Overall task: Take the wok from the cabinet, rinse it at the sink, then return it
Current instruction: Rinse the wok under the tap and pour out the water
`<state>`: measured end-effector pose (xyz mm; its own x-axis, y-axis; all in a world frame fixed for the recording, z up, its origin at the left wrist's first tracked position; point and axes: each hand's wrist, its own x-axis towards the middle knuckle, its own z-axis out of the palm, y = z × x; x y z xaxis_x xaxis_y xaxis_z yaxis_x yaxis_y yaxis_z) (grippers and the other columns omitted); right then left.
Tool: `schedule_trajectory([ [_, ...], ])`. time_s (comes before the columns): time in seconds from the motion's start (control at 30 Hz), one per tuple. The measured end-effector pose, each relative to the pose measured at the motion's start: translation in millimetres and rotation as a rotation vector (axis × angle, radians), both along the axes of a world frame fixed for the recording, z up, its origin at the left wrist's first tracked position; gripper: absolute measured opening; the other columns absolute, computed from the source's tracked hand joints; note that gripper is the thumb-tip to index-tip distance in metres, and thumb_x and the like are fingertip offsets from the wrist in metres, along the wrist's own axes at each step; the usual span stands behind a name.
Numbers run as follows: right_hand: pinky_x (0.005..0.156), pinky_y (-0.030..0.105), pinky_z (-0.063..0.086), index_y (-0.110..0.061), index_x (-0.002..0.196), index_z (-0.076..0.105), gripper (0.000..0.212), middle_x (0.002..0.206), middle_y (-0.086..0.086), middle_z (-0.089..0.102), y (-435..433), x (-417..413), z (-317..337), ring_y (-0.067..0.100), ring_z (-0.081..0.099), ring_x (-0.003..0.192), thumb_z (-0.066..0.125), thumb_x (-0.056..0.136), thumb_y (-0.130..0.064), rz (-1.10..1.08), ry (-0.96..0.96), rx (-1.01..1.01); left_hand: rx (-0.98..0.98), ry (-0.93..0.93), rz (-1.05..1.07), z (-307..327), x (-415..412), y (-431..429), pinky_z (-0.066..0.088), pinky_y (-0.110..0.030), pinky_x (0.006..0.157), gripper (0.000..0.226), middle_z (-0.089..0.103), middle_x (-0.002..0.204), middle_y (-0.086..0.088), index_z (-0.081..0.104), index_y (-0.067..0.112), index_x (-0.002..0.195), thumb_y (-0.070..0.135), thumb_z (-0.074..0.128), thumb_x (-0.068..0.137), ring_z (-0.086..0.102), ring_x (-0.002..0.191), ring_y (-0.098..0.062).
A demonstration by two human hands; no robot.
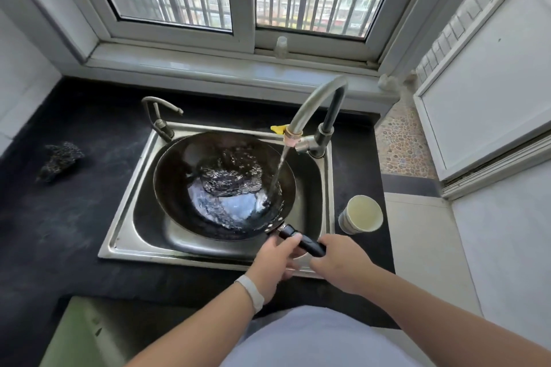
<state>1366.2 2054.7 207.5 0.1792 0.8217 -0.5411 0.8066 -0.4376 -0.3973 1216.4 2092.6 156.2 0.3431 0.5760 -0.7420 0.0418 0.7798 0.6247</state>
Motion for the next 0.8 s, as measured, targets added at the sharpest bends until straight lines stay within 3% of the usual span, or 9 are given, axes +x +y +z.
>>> schedule_trajectory([
  [0.13,0.057,0.035,0.046,-0.017,0.075,0.06,0.023,0.066,0.002,0.06,1,8,1,0.021,0.058,0.062,0.063,0.077,-0.04,0.001,0.052,0.021,-0.042,-0.12,0.194,6,14,0,0.03,-0.022,0.048,0.01,0.062,0.076,-0.001,0.061,0.02,0.098,0.02,0.068,0.09,0.047,0.053,-0.01],
  [0.3,0.059,0.038,0.051,-0.016,0.079,0.064,0.039,0.068,0.004,0.065,3,18,6,0.021,0.061,0.061,0.062,0.076,-0.056,0.023,0.115,0.056,-0.02,-0.136,0.239,14,22,-3,0.033,-0.025,0.053,0.011,0.064,0.072,0.002,0.062,0.02,0.096,0.017,0.07,0.088,0.048,0.055,-0.011],
  [0.47,0.056,0.036,0.046,-0.02,0.073,0.061,0.022,0.063,0.001,0.061,5,28,6,0.019,0.058,0.059,0.064,0.077,-0.041,0.057,0.136,0.044,-0.012,-0.169,0.28,22,27,-6,0.043,-0.031,0.065,0.008,0.068,0.071,-0.001,0.061,0.017,0.094,0.015,0.068,0.09,0.058,0.057,-0.014],
  [0.57,0.062,0.04,0.054,-0.019,0.08,0.066,0.016,0.07,0.004,0.066,9,31,8,0.025,0.063,0.066,0.063,0.077,-0.034,0.073,0.163,0.024,-0.006,-0.178,0.298,27,31,-5,0.043,-0.029,0.063,0.006,0.067,0.067,-0.001,0.059,0.016,0.092,0.012,0.064,0.093,0.057,0.052,-0.014],
  [0.67,0.059,0.034,0.05,-0.021,0.077,0.064,0.009,0.068,0.001,0.064,12,34,9,0.02,0.058,0.061,0.064,0.076,-0.03,0.067,0.19,0.008,0.005,-0.157,0.313,28,34,-5,0.042,-0.029,0.064,0.006,0.067,0.066,0.0,0.058,0.015,0.093,0.012,0.064,0.093,0.056,0.053,-0.014],
  [0.8,0.066,0.039,0.057,-0.018,0.084,0.069,0.013,0.075,0.004,0.07,14,37,10,0.026,0.067,0.071,0.065,0.076,-0.028,0.066,0.205,-0.026,0.014,-0.104,0.309,28,36,-8,0.04,-0.028,0.061,0.006,0.067,0.069,-0.001,0.059,0.016,0.094,0.016,0.065,0.093,0.055,0.056,-0.014],
])
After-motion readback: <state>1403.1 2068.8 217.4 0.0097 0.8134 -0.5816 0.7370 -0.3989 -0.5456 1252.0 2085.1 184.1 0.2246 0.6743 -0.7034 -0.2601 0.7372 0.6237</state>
